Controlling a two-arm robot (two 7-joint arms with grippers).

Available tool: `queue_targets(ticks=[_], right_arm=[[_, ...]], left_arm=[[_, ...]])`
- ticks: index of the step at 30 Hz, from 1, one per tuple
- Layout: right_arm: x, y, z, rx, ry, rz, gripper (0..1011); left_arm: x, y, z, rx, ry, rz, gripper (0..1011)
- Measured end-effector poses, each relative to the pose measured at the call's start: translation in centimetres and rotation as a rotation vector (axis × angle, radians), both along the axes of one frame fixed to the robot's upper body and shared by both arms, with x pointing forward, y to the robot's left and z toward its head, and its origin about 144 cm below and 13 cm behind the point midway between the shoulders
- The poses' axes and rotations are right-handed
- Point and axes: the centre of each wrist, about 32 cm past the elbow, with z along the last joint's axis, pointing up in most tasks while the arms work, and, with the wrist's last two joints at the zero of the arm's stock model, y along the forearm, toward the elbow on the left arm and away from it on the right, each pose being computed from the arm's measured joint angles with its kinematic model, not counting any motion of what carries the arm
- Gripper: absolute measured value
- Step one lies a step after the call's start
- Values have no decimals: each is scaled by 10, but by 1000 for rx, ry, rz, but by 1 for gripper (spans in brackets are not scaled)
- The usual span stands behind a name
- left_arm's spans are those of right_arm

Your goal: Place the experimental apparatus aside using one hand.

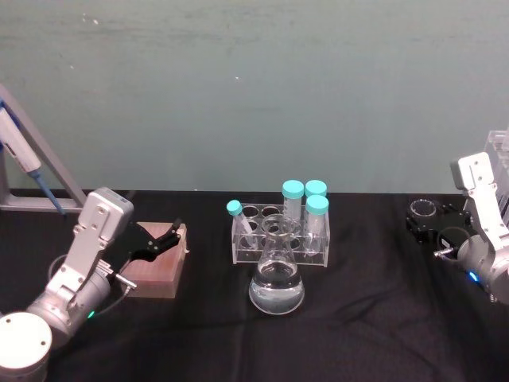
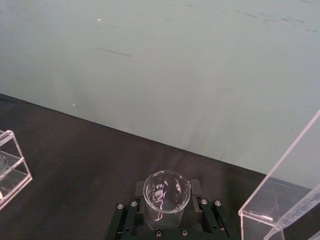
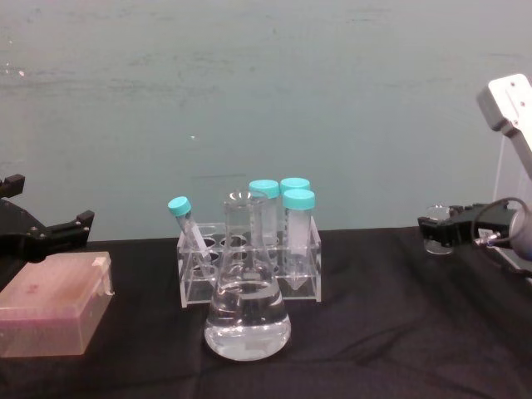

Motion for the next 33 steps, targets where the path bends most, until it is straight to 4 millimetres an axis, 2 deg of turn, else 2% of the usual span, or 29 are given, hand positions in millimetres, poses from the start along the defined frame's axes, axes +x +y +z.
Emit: queue_targets(ticks=[33], right_arm=[[2,-5,-4,-33,20,-47,520]], left_arm=[[0,0,0,0,0,0,1000]])
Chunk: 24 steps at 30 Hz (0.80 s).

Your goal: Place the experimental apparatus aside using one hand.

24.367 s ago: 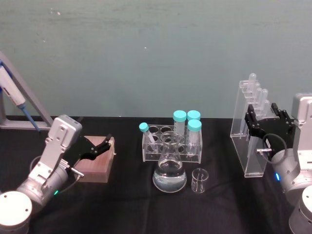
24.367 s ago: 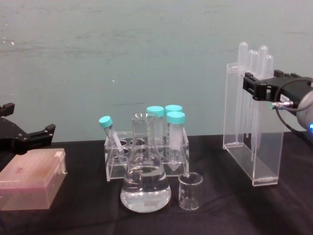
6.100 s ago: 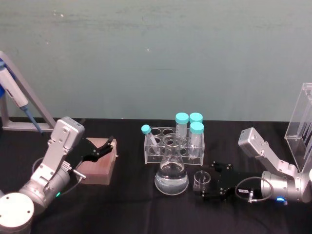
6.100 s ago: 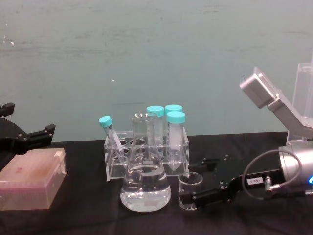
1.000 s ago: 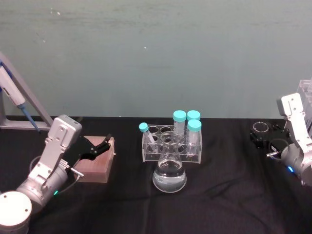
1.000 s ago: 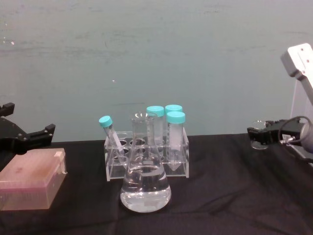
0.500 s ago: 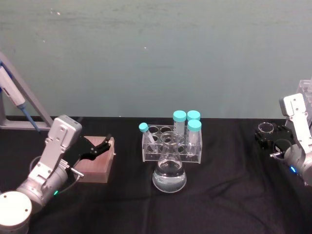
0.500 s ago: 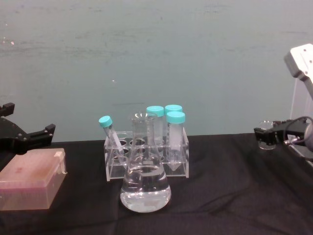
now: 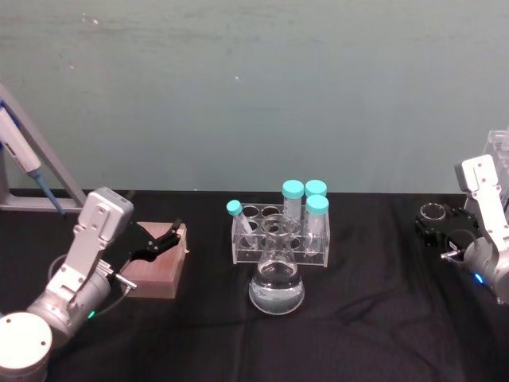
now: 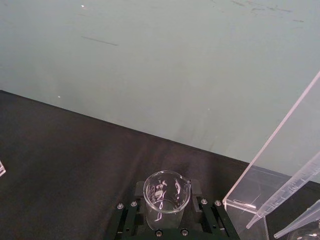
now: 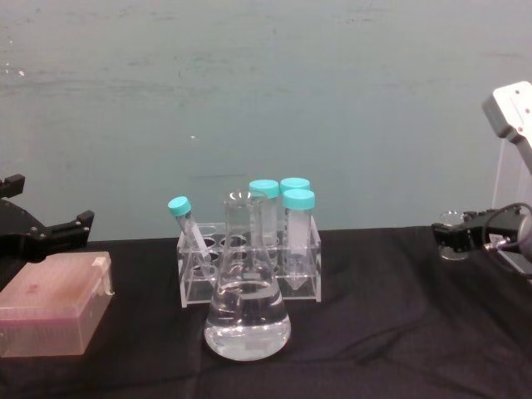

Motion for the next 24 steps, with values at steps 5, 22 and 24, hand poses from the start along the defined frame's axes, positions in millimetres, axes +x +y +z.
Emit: queue_targets(ticks=[5,22,24], right_arm=[[0,-1,0,0,0,4,520],[1,-1,0,-4,0,2,520],[1,-1,1,-3,0,2,520]], left_arm=[[0,0,0,0,0,0,1000],[0,0,0,0,0,0,1000],[0,0,0,0,0,0,1000]])
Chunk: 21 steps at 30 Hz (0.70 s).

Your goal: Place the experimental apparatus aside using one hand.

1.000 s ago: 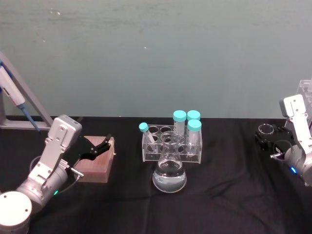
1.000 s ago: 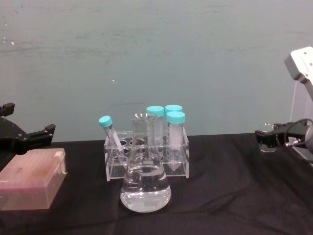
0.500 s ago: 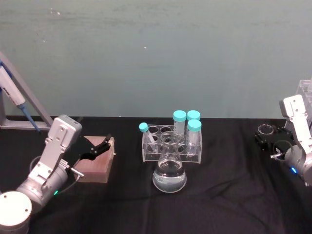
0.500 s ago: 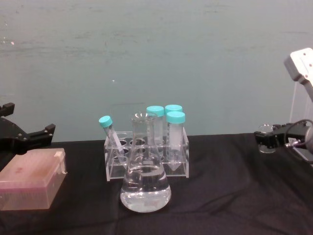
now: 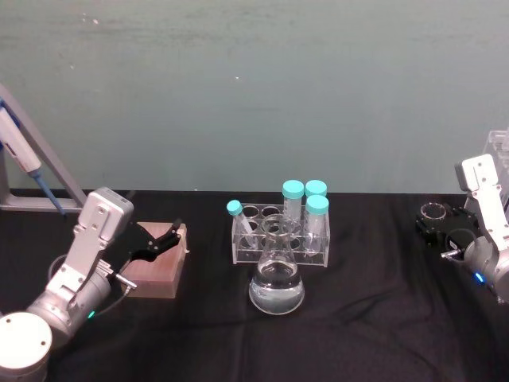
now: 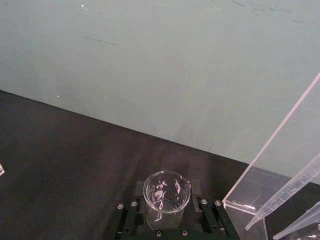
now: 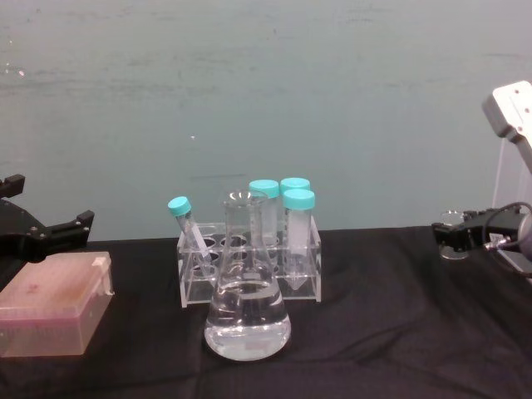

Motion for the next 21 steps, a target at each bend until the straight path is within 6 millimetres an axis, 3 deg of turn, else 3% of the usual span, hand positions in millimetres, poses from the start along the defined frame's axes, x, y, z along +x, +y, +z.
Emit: queue_targets(ticks=[15,21], right_arm=[[0,0,0,1,0,0,520],[0,0,0,1,0,0,664]], left_arm=[[0,0,0,0,0,0,1000],[0,0,0,0,0,0,1000]])
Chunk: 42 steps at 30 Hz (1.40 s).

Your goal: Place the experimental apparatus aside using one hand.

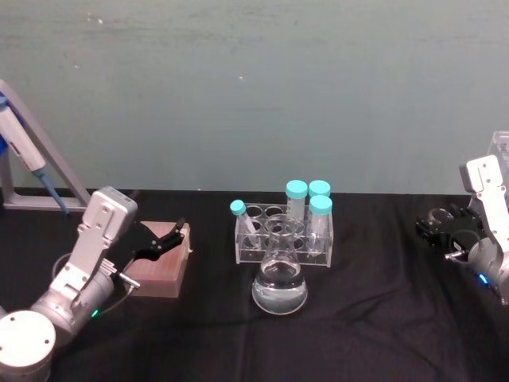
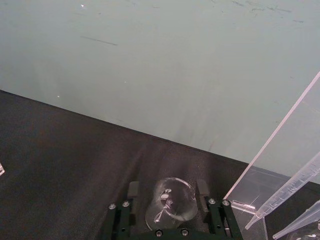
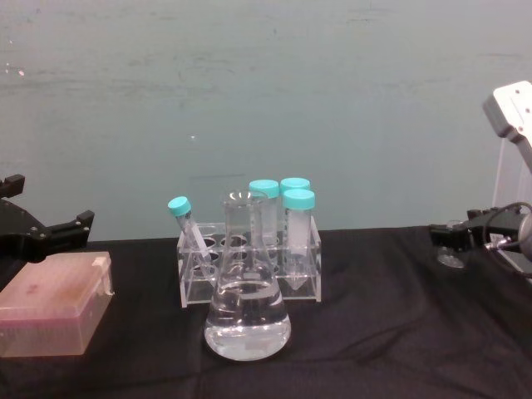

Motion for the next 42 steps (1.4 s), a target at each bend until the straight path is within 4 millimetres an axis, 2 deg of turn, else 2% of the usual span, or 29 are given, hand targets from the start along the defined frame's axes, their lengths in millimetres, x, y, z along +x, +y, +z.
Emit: queue_targets(ticks=[1,3,4,12,33,42], right_arm=[[0,0,0,0,0,0,723],[0,0,0,0,0,0,752],[0,0,0,0,0,0,814],[0,0,0,0,0,0,1003],[0,0,0,-2,-1,0,1003],[-6,4,4,-26,-54,23,1003]], left_arm=[[0,0,0,0,0,0,1000],[0,0,0,0,0,0,1000],[0,0,0,0,0,0,1000],[0,0,0,0,0,0,1000],[0,0,0,0,0,0,1000],[0,0,0,0,0,0,1000]])
